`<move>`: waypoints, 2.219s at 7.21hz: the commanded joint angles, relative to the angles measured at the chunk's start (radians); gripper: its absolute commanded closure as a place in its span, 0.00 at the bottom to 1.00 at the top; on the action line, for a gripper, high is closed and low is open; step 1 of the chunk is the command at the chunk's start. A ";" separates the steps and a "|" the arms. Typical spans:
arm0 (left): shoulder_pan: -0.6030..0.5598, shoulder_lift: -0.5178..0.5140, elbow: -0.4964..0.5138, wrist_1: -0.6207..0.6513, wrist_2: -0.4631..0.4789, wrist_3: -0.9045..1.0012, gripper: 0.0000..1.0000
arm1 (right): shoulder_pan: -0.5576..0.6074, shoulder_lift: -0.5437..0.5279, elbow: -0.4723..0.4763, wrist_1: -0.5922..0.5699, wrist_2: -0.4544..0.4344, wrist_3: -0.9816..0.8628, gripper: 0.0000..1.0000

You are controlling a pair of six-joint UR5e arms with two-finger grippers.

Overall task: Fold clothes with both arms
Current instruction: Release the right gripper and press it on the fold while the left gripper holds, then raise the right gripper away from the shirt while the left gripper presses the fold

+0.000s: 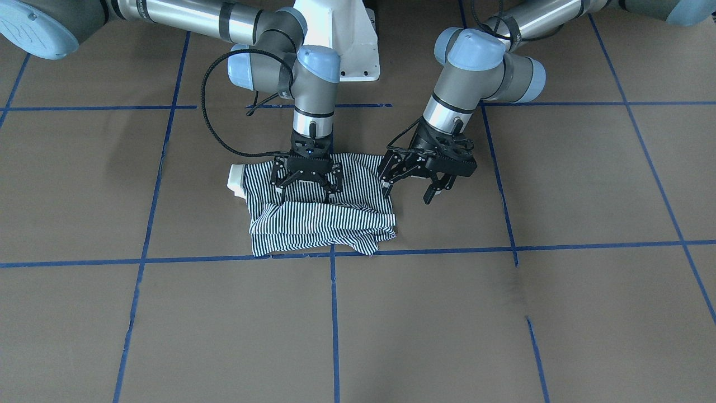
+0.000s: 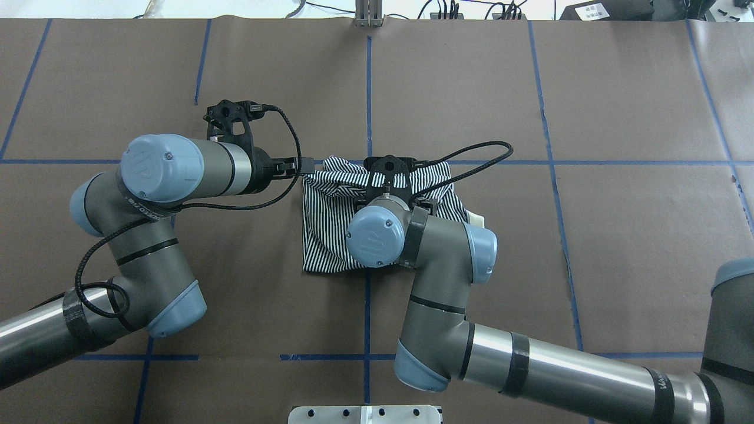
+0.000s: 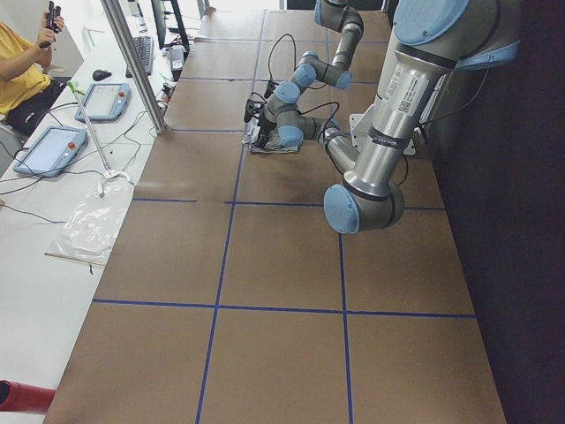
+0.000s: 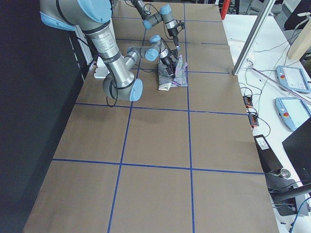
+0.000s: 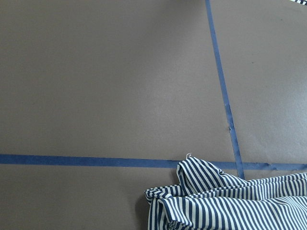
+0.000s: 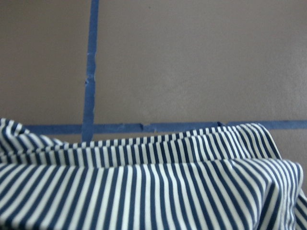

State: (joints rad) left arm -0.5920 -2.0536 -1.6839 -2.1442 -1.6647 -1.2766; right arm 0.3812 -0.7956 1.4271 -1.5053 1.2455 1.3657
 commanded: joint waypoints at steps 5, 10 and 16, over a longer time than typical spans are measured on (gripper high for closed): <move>0.008 0.009 -0.001 0.013 0.002 0.000 0.00 | 0.313 0.153 -0.254 0.063 0.303 -0.175 0.00; 0.057 -0.195 0.221 0.161 0.041 -0.061 0.00 | 0.337 0.057 -0.125 0.066 0.391 -0.198 0.00; 0.087 -0.249 0.309 0.159 0.056 -0.052 0.00 | 0.335 0.049 -0.116 0.068 0.390 -0.198 0.00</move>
State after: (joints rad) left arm -0.5042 -2.2909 -1.4038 -1.9837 -1.6151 -1.3305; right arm 0.7164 -0.7468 1.3114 -1.4374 1.6353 1.1674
